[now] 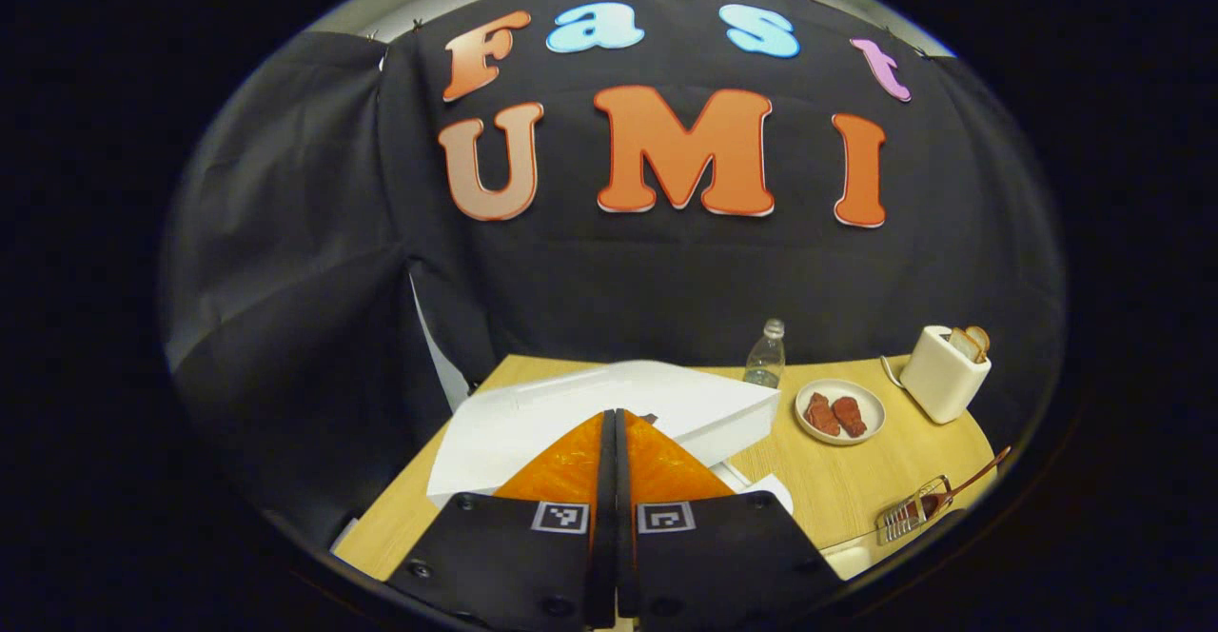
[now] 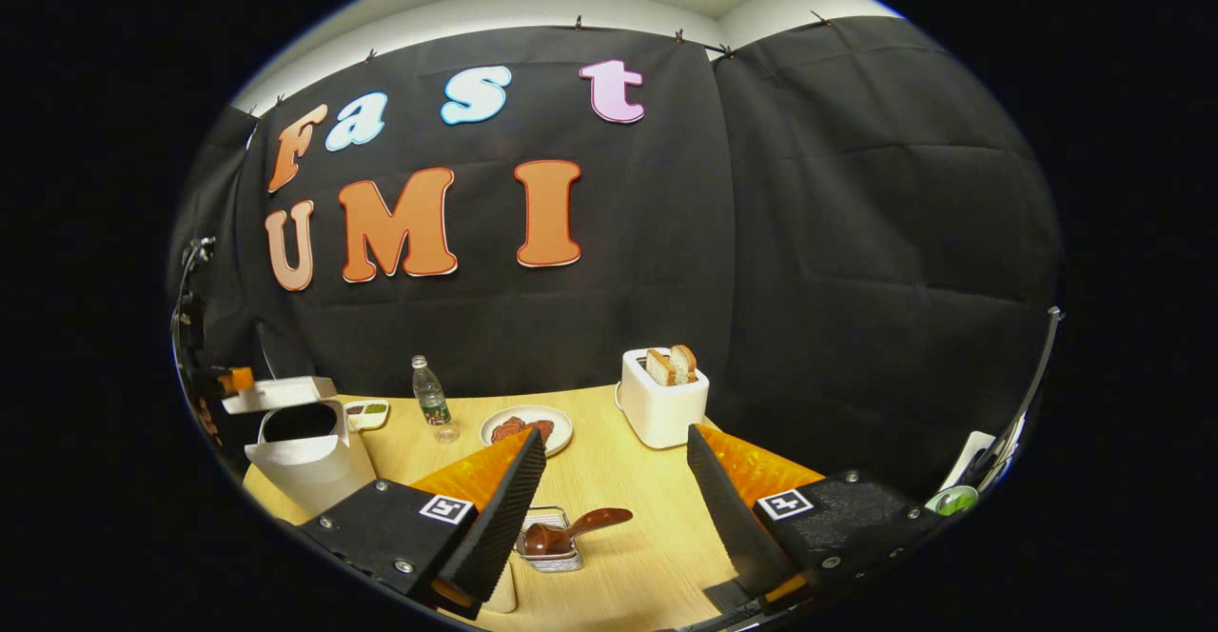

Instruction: Close the left gripper, press the button to open the rice cooker; take a wooden spoon from the chopstick holder with the right hand, scoop a spoonful of rice and pour it into the rice cooker, then put the wooden spoon back into the chopstick holder.

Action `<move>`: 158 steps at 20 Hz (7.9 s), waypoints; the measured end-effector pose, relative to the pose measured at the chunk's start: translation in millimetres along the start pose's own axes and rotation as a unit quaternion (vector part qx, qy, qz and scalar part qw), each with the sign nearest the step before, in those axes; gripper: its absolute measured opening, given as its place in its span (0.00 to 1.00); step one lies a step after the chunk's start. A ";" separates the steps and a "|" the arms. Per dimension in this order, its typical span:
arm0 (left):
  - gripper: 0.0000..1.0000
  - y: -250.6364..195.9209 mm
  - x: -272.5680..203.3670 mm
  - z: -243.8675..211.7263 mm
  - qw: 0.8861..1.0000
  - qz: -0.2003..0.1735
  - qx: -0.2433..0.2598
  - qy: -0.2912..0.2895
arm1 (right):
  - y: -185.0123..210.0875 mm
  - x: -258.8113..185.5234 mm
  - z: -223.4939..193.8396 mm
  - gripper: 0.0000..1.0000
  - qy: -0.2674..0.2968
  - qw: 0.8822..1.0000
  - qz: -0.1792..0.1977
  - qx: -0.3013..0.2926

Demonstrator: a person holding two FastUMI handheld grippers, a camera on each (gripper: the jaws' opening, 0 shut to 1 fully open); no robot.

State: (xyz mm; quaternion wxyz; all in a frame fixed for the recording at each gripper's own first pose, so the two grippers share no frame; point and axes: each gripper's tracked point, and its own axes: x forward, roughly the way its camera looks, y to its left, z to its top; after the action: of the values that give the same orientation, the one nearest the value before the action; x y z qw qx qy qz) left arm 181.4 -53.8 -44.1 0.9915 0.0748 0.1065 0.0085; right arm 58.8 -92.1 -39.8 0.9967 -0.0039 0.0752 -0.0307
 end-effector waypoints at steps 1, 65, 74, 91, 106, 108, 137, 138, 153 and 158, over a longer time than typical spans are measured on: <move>0.05 -1.5 -5.7 10.3 1.000 -0.003 -0.004 -0.007 | -1.3 0.4 0.6 0.93 -0.004 1.000 0.001 -0.001; 0.99 136.8 -126.0 57.6 0.995 0.025 -0.035 -0.092 | 164.8 -28.1 -67.4 0.15 0.083 0.983 0.128 0.099; 1.00 167.0 -104.8 32.1 0.997 -0.005 -0.016 -0.070 | 192.9 -34.9 -139.3 0.16 0.102 0.987 0.101 -0.073; 1.00 189.7 -93.2 12.4 0.998 -0.017 -0.030 -0.055 | 222.6 -84.2 -195.3 0.16 0.190 0.973 0.110 0.072; 1.00 201.0 -86.8 2.8 0.998 -0.012 -0.043 -0.043 | 244.0 -53.4 -206.8 0.13 0.258 0.856 0.173 0.413; 1.00 200.2 -88.2 4.2 0.998 -0.012 -0.042 -0.045 | 240.9 -53.5 -203.5 0.13 0.258 0.850 0.175 0.424; 1.00 194.4 -87.3 11.9 0.997 -0.017 -0.048 -0.055 | 220.5 -64.0 -88.6 0.13 0.215 0.777 0.189 0.560; 1.00 194.1 -86.3 10.5 0.997 -0.017 -0.046 -0.054 | 225.3 -59.6 -81.1 0.13 0.213 0.776 0.196 0.561; 1.00 196.6 -88.0 4.2 0.997 -0.019 -0.057 -0.043 | 351.3 2.9 15.7 0.12 0.199 0.788 0.292 0.505; 1.00 210.4 -85.5 -3.1 0.998 -0.003 -0.060 -0.036 | 383.8 20.4 31.2 0.12 0.193 0.799 0.307 0.480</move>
State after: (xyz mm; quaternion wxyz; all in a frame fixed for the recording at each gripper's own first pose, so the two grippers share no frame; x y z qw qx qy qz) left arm 97.0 151.8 2.4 0.9973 0.0153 0.0706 0.0089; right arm 106.9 289.8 -16.7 0.7930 0.5041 0.2393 0.2443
